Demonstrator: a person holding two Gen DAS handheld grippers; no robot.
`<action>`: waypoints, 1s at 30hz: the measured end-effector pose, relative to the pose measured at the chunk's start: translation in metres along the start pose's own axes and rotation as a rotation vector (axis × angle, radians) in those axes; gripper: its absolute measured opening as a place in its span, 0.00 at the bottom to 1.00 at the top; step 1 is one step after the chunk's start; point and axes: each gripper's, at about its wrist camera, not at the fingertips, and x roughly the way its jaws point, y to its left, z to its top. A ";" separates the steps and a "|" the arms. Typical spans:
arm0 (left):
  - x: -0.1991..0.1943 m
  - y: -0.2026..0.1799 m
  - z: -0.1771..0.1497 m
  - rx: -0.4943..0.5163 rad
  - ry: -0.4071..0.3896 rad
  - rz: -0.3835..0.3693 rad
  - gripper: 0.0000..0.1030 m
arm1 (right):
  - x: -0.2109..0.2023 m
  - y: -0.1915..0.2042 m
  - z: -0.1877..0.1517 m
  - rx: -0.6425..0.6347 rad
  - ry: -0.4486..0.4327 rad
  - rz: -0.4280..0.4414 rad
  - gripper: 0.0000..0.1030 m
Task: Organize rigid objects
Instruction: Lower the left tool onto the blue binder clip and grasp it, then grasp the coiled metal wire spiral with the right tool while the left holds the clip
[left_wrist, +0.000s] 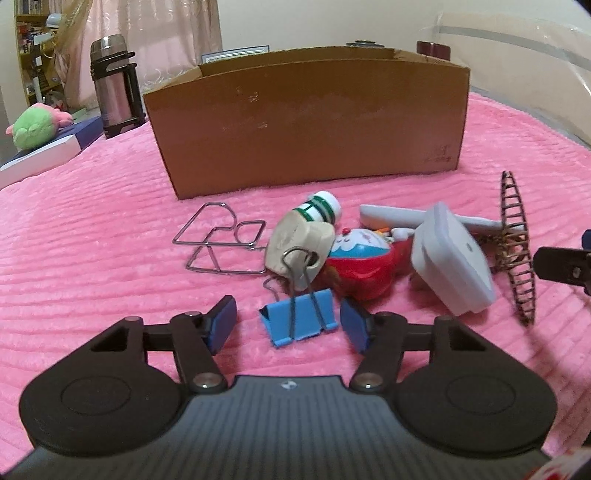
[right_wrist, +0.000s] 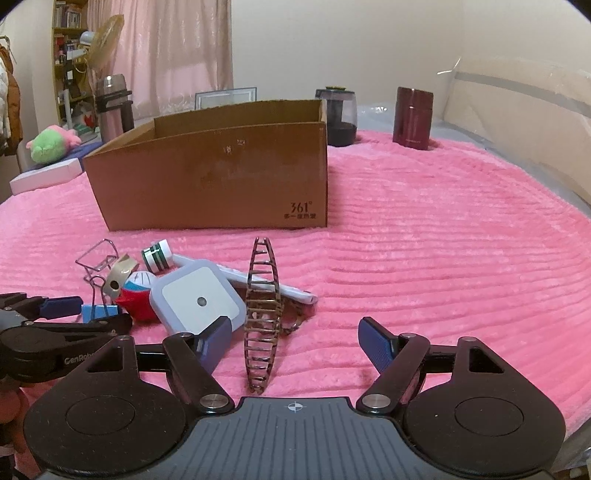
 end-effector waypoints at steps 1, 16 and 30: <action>0.000 0.002 0.000 -0.003 0.001 -0.003 0.57 | 0.001 0.000 0.000 0.000 0.002 0.000 0.71; -0.005 0.017 0.000 0.043 -0.019 -0.056 0.34 | 0.006 0.010 -0.002 -0.012 0.001 0.001 0.71; -0.016 0.032 -0.002 0.030 -0.028 -0.076 0.33 | 0.028 0.021 -0.002 -0.013 0.032 -0.035 0.48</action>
